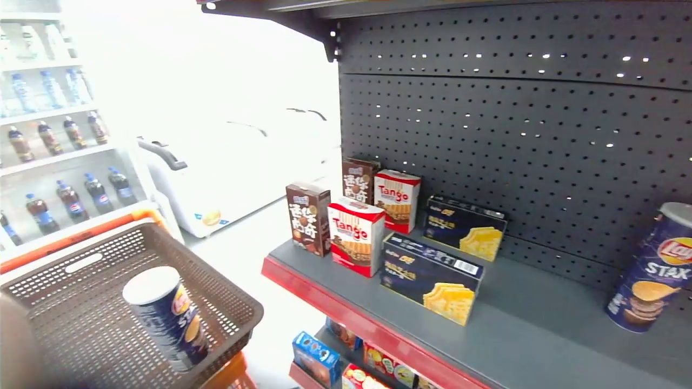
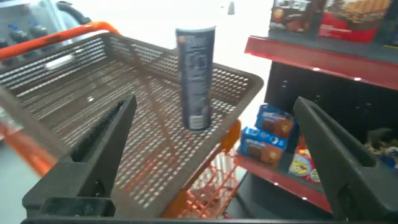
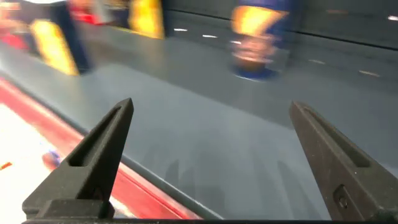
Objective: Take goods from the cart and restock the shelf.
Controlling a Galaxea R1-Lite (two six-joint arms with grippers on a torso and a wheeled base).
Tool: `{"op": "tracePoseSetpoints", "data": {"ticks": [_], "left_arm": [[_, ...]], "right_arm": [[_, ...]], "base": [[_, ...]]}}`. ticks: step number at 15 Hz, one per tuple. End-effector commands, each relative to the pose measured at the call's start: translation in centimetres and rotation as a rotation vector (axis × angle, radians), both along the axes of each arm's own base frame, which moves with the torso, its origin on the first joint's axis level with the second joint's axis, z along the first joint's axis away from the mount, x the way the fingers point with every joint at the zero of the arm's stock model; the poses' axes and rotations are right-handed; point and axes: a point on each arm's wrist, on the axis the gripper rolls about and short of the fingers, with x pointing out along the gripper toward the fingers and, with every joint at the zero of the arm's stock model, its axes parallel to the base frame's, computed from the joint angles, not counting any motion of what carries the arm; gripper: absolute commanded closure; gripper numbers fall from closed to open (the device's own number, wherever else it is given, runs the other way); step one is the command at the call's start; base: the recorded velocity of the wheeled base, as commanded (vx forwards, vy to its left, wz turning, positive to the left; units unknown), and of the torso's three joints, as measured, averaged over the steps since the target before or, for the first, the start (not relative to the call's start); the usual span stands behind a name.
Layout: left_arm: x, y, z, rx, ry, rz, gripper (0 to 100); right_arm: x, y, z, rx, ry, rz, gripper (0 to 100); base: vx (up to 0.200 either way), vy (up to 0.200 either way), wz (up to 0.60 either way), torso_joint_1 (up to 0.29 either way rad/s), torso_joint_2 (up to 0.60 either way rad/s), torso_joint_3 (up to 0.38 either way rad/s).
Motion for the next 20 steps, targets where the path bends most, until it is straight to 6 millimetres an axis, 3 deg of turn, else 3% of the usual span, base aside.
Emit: {"op": "tracePoseSetpoints", "data": {"ticks": [1,20], "left_arm": [[0.00,0.00,0.00,0.000,-0.001,0.000,0],[-0.03,-0.03,0.05,0.006,-0.001,-0.013,0]], "right_arm": [[0.01,0.00,0.00,0.000,0.002,0.000,0],[0.01,0.00,0.00,0.000,0.002,0.000,0]], "base": [[0.000,0.000,0.00,0.000,0.00,0.000],[0.000,0.000,0.00,0.000,0.00,0.000]]}}
